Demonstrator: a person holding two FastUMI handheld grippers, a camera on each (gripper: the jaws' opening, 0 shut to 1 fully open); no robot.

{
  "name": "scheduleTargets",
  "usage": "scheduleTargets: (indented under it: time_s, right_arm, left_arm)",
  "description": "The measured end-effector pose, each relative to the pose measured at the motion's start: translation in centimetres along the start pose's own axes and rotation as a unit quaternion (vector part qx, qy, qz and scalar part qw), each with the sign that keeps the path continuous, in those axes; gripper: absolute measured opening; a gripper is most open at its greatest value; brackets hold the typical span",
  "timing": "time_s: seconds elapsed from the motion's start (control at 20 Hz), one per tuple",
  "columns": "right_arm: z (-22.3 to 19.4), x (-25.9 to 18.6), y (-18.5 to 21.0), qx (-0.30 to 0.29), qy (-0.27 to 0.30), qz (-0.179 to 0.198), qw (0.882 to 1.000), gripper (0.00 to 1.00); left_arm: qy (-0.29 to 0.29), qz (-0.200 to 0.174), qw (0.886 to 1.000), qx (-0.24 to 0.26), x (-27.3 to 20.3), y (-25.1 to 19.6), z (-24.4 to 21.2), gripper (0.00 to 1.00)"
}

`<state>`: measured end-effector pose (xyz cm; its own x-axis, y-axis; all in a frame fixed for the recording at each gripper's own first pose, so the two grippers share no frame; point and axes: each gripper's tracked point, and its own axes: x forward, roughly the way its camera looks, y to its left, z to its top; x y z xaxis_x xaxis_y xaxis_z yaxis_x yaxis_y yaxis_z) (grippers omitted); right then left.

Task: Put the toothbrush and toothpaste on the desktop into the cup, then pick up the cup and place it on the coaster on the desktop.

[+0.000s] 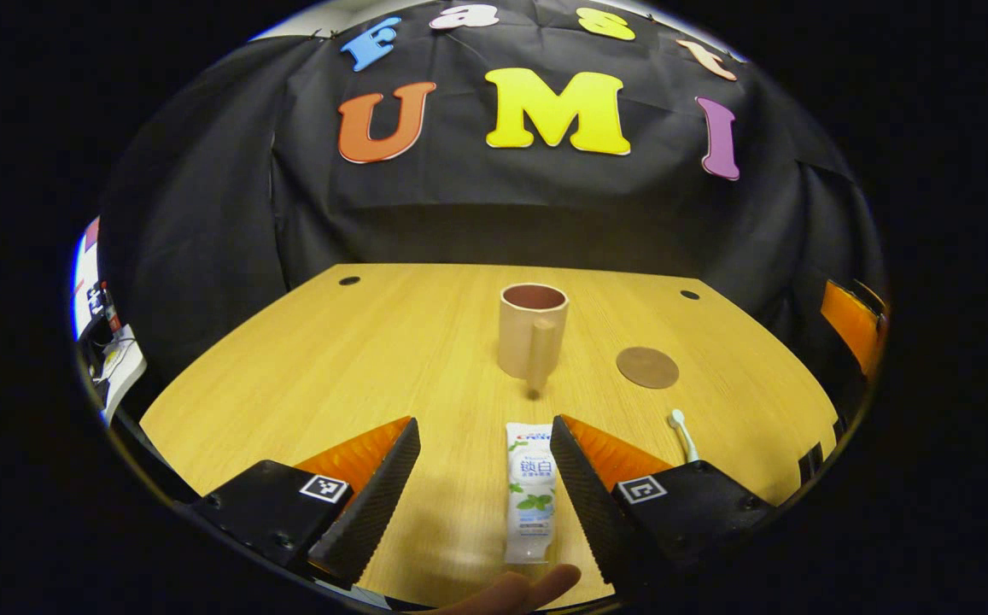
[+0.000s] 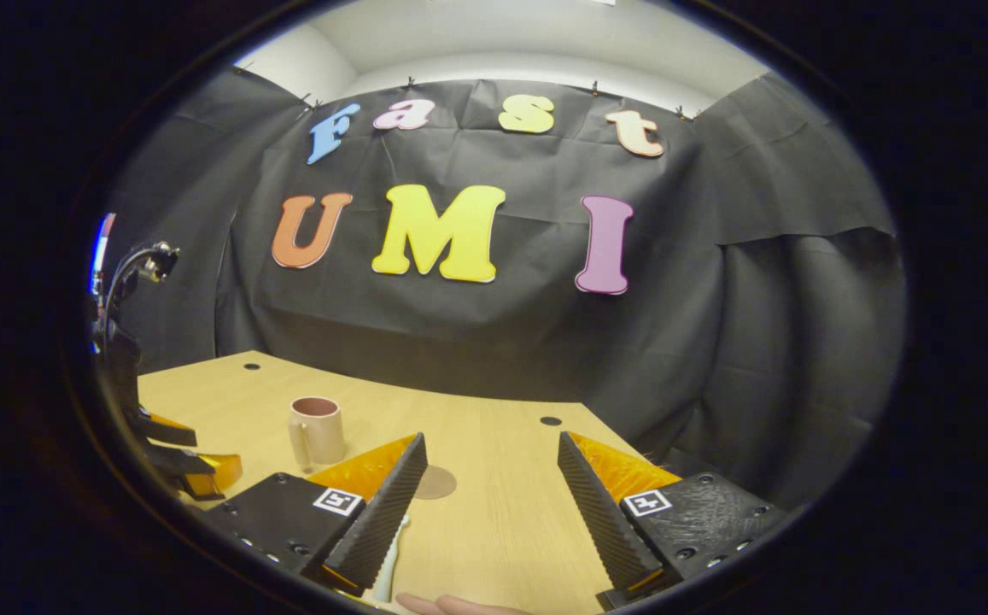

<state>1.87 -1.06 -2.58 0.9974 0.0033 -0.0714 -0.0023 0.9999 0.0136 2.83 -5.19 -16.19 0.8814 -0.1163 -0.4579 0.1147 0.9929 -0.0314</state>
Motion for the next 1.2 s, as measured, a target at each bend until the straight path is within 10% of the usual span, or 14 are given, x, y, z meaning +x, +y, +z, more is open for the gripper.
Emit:
scheduleTargets:
  time_s: [0.4, 1.2]
  right_arm:
    - [-1.2, 0.7, 0.4, -0.001, 0.021, -0.001, 1.000, 0.94]
    - [-3.3, 1.9, -0.6, 0.000, 0.059, -0.022, 0.998, 0.95]
  left_arm:
    - [0.131, -0.019, 0.991, 0.006, -0.2, -1.1, -7.3, 0.95]
    - [0.082, -0.019, 0.996, 0.028, -0.1, 0.2, -5.3, 0.45]
